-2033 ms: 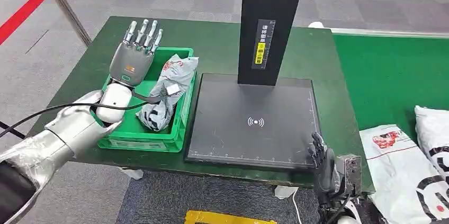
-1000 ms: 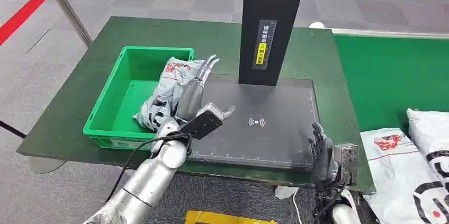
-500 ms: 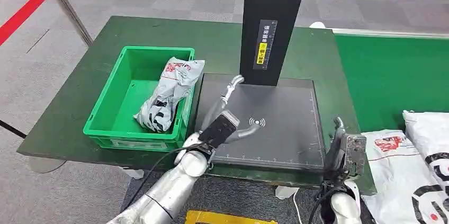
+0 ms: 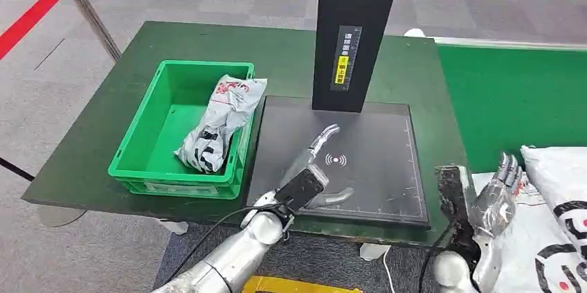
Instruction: Moved the parcel from conveyor to table for the left to box.
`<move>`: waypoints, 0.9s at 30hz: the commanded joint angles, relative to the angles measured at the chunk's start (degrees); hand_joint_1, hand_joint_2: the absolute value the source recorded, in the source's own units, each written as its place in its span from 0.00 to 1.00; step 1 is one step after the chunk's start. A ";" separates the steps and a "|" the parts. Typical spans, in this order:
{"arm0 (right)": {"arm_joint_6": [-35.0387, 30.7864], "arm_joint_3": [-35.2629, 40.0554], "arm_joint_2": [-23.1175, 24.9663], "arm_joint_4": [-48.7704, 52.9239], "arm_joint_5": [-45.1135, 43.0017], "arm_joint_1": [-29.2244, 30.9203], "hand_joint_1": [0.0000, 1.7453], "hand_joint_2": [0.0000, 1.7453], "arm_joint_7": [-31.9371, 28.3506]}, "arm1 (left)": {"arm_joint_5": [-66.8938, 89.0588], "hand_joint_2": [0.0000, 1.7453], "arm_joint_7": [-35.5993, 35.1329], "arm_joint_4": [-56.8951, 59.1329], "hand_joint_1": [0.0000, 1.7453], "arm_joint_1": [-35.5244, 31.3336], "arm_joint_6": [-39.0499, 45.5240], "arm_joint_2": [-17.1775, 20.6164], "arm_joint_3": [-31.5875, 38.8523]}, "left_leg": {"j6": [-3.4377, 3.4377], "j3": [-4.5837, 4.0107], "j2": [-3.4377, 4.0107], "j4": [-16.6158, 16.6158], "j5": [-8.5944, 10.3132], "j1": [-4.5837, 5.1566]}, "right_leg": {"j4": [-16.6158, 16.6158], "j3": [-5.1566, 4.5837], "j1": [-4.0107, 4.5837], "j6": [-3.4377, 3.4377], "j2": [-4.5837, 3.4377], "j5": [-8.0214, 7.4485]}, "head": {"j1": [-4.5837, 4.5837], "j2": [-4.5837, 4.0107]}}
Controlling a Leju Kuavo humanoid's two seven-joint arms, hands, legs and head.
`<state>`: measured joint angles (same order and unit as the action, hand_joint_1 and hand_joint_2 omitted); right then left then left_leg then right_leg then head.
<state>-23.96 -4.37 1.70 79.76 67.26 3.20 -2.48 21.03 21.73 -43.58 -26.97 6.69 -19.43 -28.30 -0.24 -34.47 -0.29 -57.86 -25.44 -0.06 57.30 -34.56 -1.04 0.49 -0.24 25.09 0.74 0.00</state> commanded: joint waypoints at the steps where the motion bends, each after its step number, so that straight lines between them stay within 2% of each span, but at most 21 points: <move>1: 22.17 -7.79 -10.98 3.62 13.29 -1.48 0.00 1.00 6.82 | 0.40 1.00 0.58 1.84 0.00 -0.39 -3.30 0.83 2.16 | 0.03 0.09 -0.28 0.05 0.00 0.01 | -0.10 0.23 0.00 0.02 0.32 0.08 | 0.02 0.00; 2: 22.16 -8.19 -11.33 2.78 13.11 -1.26 0.00 1.00 6.27 | 0.41 1.00 0.58 1.51 0.00 -0.18 -3.44 1.02 2.07 | 0.03 0.08 -0.23 0.04 -0.02 0.00 | -0.12 0.23 0.01 0.10 0.24 0.04 | 0.02 0.00; 3: 25.57 -7.54 -13.55 1.33 14.59 -1.76 0.00 1.00 6.51 | 0.34 1.00 0.60 0.66 0.00 0.33 -3.57 1.25 2.24 | 0.05 0.17 -0.23 0.08 -0.03 0.01 | -0.20 0.34 0.00 0.10 0.26 0.05 | 0.04 0.00; 8: 28.25 -10.38 -17.31 0.34 12.26 -4.99 0.00 1.00 5.23 | 0.40 1.00 0.07 -2.72 0.00 2.32 -3.47 2.13 2.49 | 0.09 0.21 -0.22 0.11 -0.06 0.11 | -0.19 0.33 -0.10 0.11 0.24 0.04 | 0.02 0.00; 15: 29.66 -10.58 -17.55 1.48 12.19 -6.19 0.00 1.00 5.05 | 0.29 1.00 -0.07 -3.60 0.00 3.41 -3.54 2.78 2.77 | 0.11 0.14 -0.05 0.08 -0.09 0.12 | -0.13 0.21 -0.11 0.18 0.06 0.04 | 0.04 0.00; 16: 30.69 -10.94 -17.60 1.36 10.56 -6.08 0.00 1.00 4.43 | 0.29 1.00 -0.07 -3.86 0.00 3.60 -3.46 2.75 2.86 | 0.07 0.38 0.02 0.20 -0.14 0.07 | -0.28 0.45 -0.05 0.11 0.03 0.06 | 0.00 0.00; 19: 33.72 -10.92 -19.95 -0.93 8.52 -5.10 0.00 1.00 4.41 | 0.22 1.00 -0.33 -4.11 0.00 3.76 -3.89 2.58 3.13 | 0.14 0.16 -0.07 0.08 -0.09 0.14 | -0.13 0.21 -0.13 0.19 0.07 0.05 | 0.02 0.00; 22: 34.11 -11.07 -21.48 -3.54 7.15 -4.07 0.00 1.00 3.88 | 0.17 1.00 -0.51 -4.42 0.00 4.38 -4.11 2.88 3.03 | 0.18 0.14 -0.02 0.07 -0.10 0.14 | -0.15 0.21 -0.13 0.22 0.03 0.02 | 0.02 0.00; 27: 34.66 -11.25 -21.02 -7.02 5.34 -4.08 0.00 1.00 2.58 | -0.48 1.00 0.28 -4.45 0.00 5.80 -3.96 3.53 2.50 | 0.17 0.25 0.02 0.14 -0.12 0.09 | -0.24 0.35 -0.08 0.19 0.01 0.01 | 0.02 0.00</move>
<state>9.81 -11.89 -19.59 81.15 74.53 -2.96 1.79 21.24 21.57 -48.89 -23.18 3.02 -17.66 -27.15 -0.03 -34.48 -0.36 -57.87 -25.52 0.10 57.25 -34.48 -1.20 0.75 -0.18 25.10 0.77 0.00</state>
